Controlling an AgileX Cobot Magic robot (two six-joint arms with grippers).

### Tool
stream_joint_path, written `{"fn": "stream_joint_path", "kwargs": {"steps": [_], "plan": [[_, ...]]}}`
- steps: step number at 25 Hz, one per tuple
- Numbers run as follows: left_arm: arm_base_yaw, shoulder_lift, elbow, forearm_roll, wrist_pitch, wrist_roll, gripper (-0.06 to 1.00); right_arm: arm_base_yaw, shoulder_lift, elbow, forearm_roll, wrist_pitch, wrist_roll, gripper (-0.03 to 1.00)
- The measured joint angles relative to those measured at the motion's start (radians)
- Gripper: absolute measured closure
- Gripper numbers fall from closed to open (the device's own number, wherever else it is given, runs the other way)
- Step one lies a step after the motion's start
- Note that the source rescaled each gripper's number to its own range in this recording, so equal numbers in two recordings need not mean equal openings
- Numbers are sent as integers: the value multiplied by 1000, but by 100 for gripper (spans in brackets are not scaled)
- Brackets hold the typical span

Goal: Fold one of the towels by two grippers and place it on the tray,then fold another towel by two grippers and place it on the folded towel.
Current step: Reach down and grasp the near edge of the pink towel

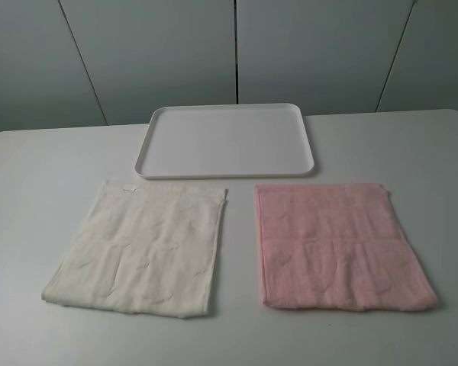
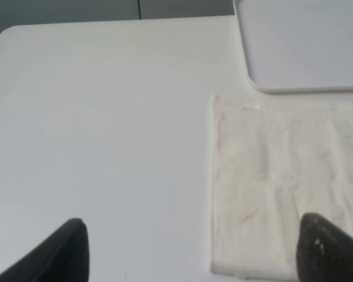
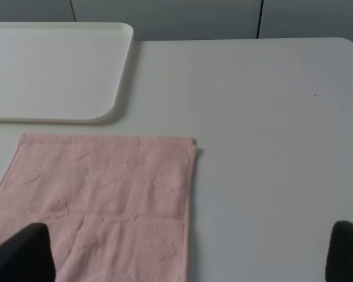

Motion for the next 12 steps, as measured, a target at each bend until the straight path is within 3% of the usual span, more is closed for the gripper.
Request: {"fn": "stream_joint_path", "kwargs": {"steps": [12], "plan": [[0,0,0,0,0,0,2,0,0,0,0,0,0,-3]]}}
